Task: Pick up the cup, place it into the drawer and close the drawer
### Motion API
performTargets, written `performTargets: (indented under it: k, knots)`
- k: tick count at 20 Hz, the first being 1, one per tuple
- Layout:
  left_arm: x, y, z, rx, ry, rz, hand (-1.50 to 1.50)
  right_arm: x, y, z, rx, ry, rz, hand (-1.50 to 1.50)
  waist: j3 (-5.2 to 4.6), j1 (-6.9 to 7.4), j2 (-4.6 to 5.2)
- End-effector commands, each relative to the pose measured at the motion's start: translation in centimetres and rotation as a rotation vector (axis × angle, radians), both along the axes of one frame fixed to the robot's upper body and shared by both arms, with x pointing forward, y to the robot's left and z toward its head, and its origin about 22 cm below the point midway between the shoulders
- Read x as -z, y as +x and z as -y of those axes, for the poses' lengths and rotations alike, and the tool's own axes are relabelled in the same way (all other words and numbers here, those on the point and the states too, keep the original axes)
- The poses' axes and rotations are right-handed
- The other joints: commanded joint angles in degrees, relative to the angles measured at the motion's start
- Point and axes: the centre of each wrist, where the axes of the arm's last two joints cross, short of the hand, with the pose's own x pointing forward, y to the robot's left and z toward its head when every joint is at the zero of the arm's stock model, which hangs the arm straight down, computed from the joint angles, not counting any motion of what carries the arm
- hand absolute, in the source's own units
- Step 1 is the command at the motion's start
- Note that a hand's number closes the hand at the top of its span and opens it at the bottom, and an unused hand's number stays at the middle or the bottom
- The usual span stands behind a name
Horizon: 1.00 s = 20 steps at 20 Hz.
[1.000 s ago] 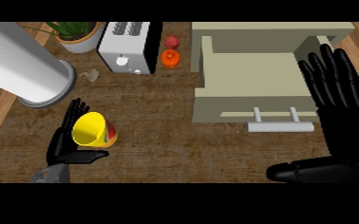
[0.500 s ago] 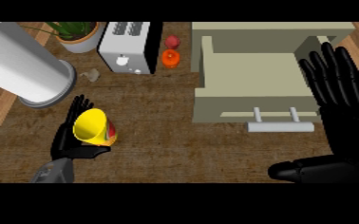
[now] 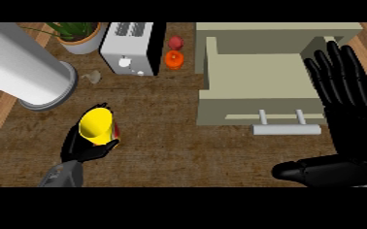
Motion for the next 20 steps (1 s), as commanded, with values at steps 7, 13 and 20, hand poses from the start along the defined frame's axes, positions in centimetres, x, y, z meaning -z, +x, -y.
performTargets:
  k: [7, 13, 20]
  knots:
    - [0.4, -0.7, 0.8, 0.006, -0.056, 0.210, 1.50, 0.6, -0.5, 0.9, -0.003, -0.003, -0.003, -1.50, -0.06, 0.06, 0.04]
    - [-0.2, 1.0, 2.2, -0.217, -0.029, 0.237, 1.50, 0.3, 0.3, 1.1, 0.011, -0.007, -0.005, -1.50, -0.03, 0.34, 0.01]
    - [-0.9, 1.1, 2.1, -0.218, -0.023, 0.342, 1.50, 0.1, -1.4, -0.3, -0.004, 0.013, -0.016, -1.50, -0.02, 0.20, -0.11]
